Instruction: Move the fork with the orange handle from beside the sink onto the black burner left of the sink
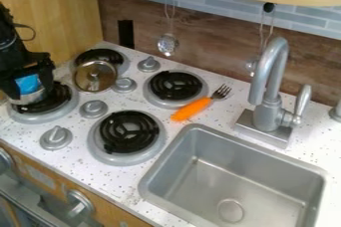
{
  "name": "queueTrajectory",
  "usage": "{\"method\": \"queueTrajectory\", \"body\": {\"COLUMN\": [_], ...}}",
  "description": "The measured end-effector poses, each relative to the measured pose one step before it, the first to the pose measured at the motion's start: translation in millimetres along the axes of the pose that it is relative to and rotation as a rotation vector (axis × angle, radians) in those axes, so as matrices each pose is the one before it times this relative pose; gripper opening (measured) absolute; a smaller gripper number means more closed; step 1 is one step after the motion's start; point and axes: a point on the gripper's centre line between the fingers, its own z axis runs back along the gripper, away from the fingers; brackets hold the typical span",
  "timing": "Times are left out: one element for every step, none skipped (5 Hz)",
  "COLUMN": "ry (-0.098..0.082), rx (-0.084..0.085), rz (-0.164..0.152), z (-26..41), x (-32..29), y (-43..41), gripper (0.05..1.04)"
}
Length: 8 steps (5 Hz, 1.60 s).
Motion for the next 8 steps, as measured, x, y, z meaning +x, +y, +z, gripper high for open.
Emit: {"method": "queueTrajectory", "body": {"ry": [0.0370,0.0269,-0.0518,0.0649,0.0699,0.1315,0.0348,-0.0058], "rx": [0.0013,-0.0525,-0.0621,-0.0421,-0.0702,-0.0505,-0.0227,0.0008], "rz": [0.0001,-0.1217,-0.1393,-0.1549,-0.2727,-0.1362,-0.0681,-0.0521], "z": [-10.74,3.89,31.37,-1.86,-3.52,-38.19,-24.80,-26.72], "x": [-8.03,-17.57,-3.70,-9.32,7.16,9.90,24.96,17.72], "y": [0.64,-22.14,-27.43,-32.78,-69.02,-38.46,-19.27,-10.79], "gripper": [1.005,1.005,1.005,1.005,1.005,1.005,1.005,1.005]}}
